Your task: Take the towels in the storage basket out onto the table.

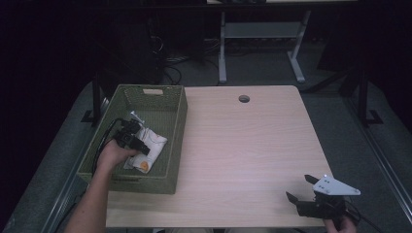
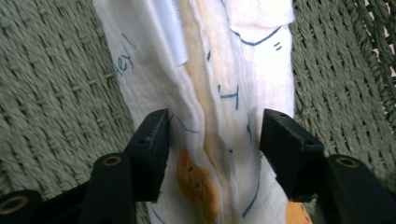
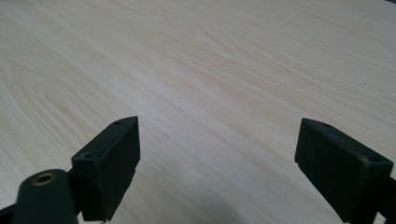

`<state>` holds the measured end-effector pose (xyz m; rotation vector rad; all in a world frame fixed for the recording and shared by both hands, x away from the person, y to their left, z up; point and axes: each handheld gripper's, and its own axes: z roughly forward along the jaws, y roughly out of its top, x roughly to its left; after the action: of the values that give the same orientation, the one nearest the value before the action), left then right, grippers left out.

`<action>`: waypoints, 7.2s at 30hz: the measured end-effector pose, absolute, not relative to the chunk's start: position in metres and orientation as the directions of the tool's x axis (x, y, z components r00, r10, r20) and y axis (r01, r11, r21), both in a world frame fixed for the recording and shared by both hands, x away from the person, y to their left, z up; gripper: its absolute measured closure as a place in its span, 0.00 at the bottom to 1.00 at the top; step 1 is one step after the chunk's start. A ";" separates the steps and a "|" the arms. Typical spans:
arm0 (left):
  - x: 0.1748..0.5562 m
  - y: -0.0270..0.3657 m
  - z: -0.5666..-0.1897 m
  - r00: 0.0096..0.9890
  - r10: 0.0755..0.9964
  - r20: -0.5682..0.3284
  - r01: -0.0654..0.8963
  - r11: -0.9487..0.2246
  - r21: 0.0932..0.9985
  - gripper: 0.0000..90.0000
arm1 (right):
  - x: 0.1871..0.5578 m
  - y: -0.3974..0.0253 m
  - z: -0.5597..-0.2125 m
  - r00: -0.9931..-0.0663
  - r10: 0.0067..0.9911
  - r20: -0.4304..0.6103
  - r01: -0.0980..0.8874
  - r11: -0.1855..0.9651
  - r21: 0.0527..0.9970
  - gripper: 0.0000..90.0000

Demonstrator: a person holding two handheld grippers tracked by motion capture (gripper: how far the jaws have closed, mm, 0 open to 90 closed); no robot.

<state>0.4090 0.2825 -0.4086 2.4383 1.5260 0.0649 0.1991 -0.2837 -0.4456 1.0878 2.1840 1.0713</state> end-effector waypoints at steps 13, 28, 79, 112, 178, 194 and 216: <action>0.404 0.287 -0.409 0.401 0.909 -0.113 0.895 -0.362 0.262 0.84 | 0.198 -0.282 -0.444 -0.567 0.821 -0.069 0.447 0.378 0.811 0.15; 0.393 0.299 -0.385 0.382 0.905 -0.188 0.880 -0.294 0.373 0.88 | 0.197 -0.278 -0.444 -0.572 0.817 -0.070 0.445 0.381 0.810 0.15; 0.364 0.330 -0.346 0.426 0.686 -0.590 0.800 0.020 0.600 0.88 | 0.200 -0.295 -0.445 -0.522 0.852 -0.028 0.462 0.310 0.831 0.15; 0.377 0.283 -0.306 0.509 0.620 -0.597 0.751 0.019 0.660 0.88 | 0.199 -0.294 -0.446 -0.525 0.851 -0.024 0.457 0.306 0.835 0.15; 0.397 0.142 -0.324 0.629 0.512 -0.586 0.737 -0.152 0.658 0.88 | 0.198 -0.297 -0.445 -0.521 0.854 -0.009 0.449 0.283 0.847 0.15; 0.403 0.098 -0.350 0.637 0.495 -0.591 0.744 -0.197 0.638 0.88 | 0.198 -0.293 -0.446 -0.536 0.844 -0.013 0.453 0.300 0.840 0.15; 0.409 0.062 -0.377 0.607 0.528 -0.594 0.760 -0.166 0.629 0.88 | 0.198 -0.292 -0.446 -0.534 0.846 -0.001 0.450 0.285 0.846 0.15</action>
<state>0.4087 0.0623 -0.3766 1.8359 1.0396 -0.2907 0.1984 -0.2924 -0.4457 1.1599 2.1052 1.1613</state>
